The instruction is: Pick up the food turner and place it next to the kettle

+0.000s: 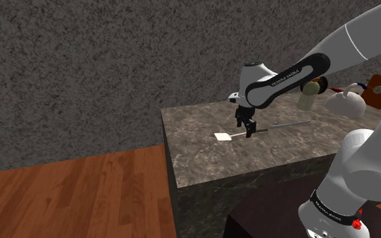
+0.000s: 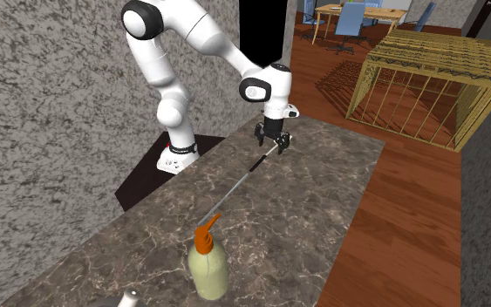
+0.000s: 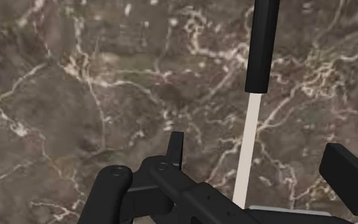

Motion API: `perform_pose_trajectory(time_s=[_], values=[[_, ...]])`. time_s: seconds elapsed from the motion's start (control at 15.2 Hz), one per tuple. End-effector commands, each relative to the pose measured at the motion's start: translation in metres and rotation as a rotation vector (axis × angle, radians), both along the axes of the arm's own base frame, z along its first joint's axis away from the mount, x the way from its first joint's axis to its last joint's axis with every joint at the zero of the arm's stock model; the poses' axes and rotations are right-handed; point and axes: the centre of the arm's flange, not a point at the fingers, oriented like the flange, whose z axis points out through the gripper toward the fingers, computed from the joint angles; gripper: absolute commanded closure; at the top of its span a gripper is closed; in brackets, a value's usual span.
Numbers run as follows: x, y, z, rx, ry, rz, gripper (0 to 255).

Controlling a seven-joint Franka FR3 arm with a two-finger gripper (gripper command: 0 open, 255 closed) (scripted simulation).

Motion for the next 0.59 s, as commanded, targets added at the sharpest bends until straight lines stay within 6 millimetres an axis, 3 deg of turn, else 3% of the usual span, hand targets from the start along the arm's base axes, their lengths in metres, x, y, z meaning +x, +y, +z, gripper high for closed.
perform_pose_trajectory(time_s=[0.0, 0.07, 0.13, 0.53], values=[[0.0, 0.0, -0.0001, 0.0, 0.0, 0.0, 0], [0.0, 0.0, -0.0001, 0.0, 0.0, 0.0, 0], [0.0, 0.0, -0.0001, 0.0, 0.0, 0.0, 255], [0.0, 0.0, -0.0001, 0.0, 0.0, 0.0, 255]])
